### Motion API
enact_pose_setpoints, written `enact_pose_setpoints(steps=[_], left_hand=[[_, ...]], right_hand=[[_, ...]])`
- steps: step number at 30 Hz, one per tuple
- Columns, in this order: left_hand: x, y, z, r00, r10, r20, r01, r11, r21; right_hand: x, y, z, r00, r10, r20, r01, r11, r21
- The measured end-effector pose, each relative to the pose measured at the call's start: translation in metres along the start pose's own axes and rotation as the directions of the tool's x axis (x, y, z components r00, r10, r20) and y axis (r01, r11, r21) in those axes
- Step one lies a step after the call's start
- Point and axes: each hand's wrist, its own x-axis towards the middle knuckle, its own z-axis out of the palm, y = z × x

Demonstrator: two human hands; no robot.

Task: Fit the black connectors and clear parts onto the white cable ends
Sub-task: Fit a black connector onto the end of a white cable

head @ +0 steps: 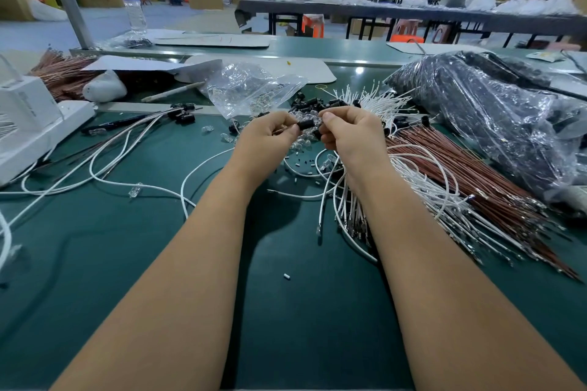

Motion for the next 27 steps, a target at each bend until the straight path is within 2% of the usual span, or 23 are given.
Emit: enact_pose_setpoints(steps=[8,12,16,27], left_hand=[[0.001,-0.005,0.0,0.994,0.069,-0.081,-0.066,0.997,0.038],[0.0,-0.002,0.0,0.994,0.076,-0.076,-0.075,0.997,0.013],[-0.003,0.0,0.003,0.996,0.047,-0.074,-0.047,0.999,-0.002],[-0.005,-0.003,0.001,0.998,-0.059,-0.033,0.052,0.983,-0.176]], right_hand=[[-0.001,0.004,0.001,0.999,-0.039,0.034,0.042,0.995,-0.089],[-0.001,0.006,0.0,0.999,-0.038,0.025,0.039,0.998,-0.055],[-0.001,0.009,-0.003,0.998,-0.052,0.04,0.053,0.997,-0.046],[-0.001,0.012,-0.007,0.984,-0.113,0.14,0.131,0.983,-0.127]])
